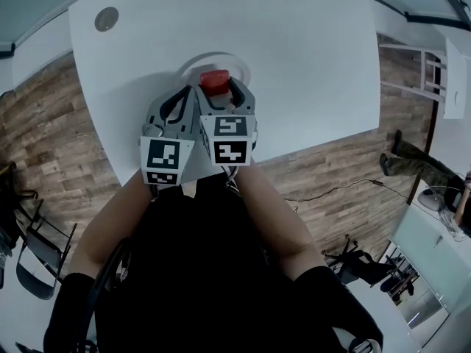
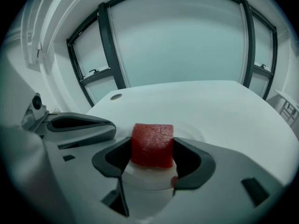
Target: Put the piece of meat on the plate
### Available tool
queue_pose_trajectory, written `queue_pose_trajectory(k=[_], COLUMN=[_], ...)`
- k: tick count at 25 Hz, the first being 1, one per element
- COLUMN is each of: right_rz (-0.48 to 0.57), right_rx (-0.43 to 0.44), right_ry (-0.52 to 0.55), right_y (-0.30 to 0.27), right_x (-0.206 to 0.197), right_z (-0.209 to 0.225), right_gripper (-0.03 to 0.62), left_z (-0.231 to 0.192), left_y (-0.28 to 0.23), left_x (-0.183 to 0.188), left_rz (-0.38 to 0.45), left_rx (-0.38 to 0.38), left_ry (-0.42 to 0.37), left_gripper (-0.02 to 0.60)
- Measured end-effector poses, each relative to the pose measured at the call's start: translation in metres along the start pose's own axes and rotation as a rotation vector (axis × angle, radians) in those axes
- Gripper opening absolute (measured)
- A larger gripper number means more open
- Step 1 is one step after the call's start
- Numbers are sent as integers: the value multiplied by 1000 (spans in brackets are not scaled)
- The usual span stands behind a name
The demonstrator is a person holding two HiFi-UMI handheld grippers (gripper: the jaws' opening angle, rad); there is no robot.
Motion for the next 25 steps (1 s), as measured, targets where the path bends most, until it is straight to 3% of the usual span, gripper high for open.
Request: queue_pose_trajectory(k=[7,19,25], right_rz=[-30,28,82], right_rx=[-11,-17,-29], right_ry=[6,1,5], right_y=[-5,0,8], right_x=[2,8,10], right_z=[-1,-1,5], right_gripper=[265,232,166], left_z=[-4,-3,0], left_y=[1,2,3], left_x=[2,4,8], left_rz=[7,12,18], left_rx=[9,6,1], left_ry=[4,-1,-12], left_gripper=[3,3,3])
Point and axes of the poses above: the fingertips, and each gripper's own axes: y backward along the fingers, z to its right, x out of its top, the point moved 8 cm from there along y, backward along the fingers, and after that the axes turned 15 degrees about z, right-handed, at the moved point
